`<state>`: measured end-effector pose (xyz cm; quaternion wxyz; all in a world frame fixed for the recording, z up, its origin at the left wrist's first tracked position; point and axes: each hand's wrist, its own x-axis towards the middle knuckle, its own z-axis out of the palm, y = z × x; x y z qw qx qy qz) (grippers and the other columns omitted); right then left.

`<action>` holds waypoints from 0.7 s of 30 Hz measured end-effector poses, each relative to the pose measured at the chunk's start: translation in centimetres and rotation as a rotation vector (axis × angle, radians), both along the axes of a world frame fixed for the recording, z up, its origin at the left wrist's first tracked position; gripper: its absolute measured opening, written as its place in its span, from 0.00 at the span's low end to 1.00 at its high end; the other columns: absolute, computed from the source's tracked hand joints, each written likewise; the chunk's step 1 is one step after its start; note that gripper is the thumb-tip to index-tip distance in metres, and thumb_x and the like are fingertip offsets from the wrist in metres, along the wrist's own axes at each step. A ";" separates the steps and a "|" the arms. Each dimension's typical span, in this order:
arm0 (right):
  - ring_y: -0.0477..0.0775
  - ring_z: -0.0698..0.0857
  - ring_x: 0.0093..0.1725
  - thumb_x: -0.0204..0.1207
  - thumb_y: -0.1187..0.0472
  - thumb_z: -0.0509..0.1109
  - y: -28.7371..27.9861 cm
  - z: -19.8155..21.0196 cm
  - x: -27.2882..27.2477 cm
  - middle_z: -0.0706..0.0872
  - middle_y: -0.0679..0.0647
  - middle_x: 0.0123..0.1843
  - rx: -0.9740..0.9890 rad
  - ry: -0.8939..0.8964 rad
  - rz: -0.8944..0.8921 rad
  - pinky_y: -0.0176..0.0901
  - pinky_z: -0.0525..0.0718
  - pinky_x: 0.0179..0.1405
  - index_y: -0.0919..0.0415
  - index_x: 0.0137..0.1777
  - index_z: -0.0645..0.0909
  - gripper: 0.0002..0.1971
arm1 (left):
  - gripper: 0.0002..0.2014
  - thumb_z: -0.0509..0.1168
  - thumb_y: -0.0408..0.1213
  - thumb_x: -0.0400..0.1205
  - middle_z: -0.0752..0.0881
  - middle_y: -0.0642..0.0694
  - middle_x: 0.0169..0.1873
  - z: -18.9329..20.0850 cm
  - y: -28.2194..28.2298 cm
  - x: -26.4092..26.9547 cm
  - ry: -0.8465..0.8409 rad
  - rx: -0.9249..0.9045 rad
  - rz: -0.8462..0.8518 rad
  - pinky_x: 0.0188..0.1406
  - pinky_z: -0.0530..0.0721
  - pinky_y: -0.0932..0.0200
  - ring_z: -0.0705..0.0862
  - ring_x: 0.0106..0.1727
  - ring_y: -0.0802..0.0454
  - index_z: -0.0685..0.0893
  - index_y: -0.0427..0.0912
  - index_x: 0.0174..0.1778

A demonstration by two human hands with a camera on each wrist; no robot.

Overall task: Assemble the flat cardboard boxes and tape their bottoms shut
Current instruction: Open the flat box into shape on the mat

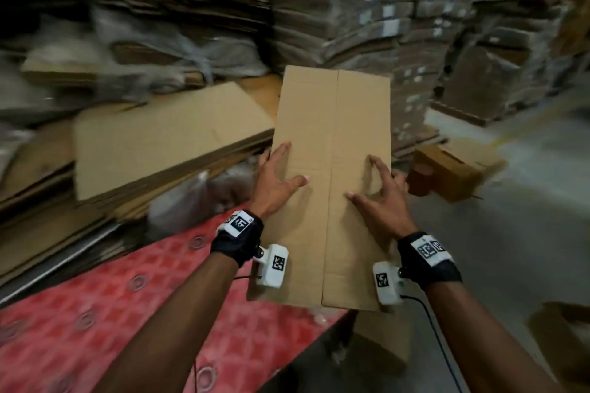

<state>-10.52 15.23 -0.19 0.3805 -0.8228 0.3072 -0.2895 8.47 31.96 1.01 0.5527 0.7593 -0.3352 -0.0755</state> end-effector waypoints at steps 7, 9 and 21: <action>0.59 0.59 0.84 0.71 0.47 0.84 13.6 -1.2 12.6 0.59 0.56 0.83 0.056 0.001 0.325 0.59 0.64 0.81 0.29 0.83 0.64 0.44 | 0.42 0.79 0.44 0.75 0.58 0.45 0.87 -1.5 18.5 6.4 0.075 0.023 0.276 0.77 0.58 0.55 0.59 0.87 0.48 0.69 0.61 0.85; 0.62 0.59 0.85 0.70 0.44 0.84 16.2 -2.0 15.4 0.61 0.58 0.82 0.034 0.038 0.405 0.62 0.65 0.81 0.27 0.83 0.63 0.45 | 0.42 0.80 0.44 0.75 0.59 0.45 0.86 -2.5 22.6 7.3 0.118 0.008 0.353 0.76 0.59 0.56 0.60 0.86 0.49 0.70 0.60 0.85; 0.67 0.65 0.82 0.67 0.41 0.79 22.6 -8.0 24.8 0.68 0.59 0.82 0.040 0.216 0.775 0.68 0.67 0.81 0.33 0.78 0.70 0.39 | 0.44 0.78 0.31 0.75 0.64 0.45 0.82 -8.9 32.3 7.6 0.323 0.035 0.645 0.76 0.66 0.58 0.66 0.82 0.48 0.69 0.55 0.86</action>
